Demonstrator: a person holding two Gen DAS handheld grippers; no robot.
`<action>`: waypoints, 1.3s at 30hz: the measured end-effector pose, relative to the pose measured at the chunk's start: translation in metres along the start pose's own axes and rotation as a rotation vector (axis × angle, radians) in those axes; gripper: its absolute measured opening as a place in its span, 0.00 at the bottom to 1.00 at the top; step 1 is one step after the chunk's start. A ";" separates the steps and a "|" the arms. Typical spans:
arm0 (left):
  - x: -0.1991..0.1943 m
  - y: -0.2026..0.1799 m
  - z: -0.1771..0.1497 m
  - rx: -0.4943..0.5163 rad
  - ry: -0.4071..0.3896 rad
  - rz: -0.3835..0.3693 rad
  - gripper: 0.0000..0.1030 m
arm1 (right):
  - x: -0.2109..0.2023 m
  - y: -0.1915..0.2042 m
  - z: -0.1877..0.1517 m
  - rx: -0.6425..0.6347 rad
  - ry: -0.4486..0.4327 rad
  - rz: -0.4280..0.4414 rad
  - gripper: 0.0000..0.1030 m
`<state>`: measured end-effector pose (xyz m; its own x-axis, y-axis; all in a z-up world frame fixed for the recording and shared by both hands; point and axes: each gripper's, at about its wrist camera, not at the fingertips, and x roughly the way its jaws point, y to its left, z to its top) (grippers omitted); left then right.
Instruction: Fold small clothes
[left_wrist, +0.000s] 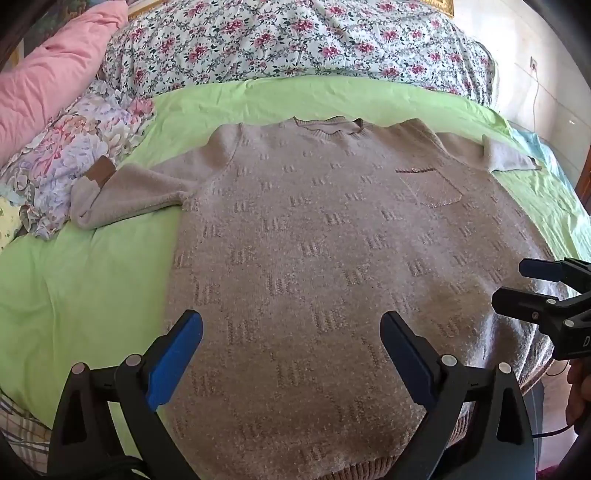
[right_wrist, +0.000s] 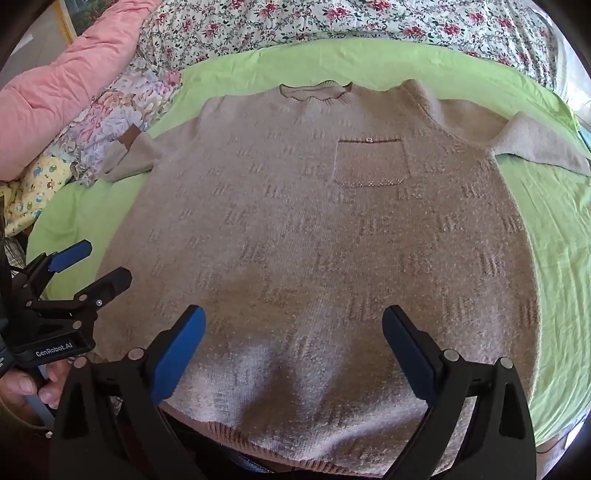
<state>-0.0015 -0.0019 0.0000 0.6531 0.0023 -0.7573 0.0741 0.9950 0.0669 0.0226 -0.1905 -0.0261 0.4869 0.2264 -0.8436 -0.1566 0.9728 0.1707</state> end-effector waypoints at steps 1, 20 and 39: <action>0.000 0.000 0.001 0.002 -0.001 0.000 0.94 | -0.001 0.000 0.000 0.001 0.000 -0.001 0.94; 0.001 0.002 0.004 -0.013 0.010 -0.021 0.94 | -0.001 -0.001 -0.002 0.004 0.001 0.003 0.94; -0.004 0.002 0.002 0.023 -0.030 0.040 0.94 | -0.006 0.001 -0.002 0.005 -0.014 0.009 0.94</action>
<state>-0.0024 0.0002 0.0041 0.6784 0.0387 -0.7336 0.0644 0.9916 0.1119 0.0176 -0.1912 -0.0226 0.4976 0.2355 -0.8348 -0.1568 0.9710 0.1805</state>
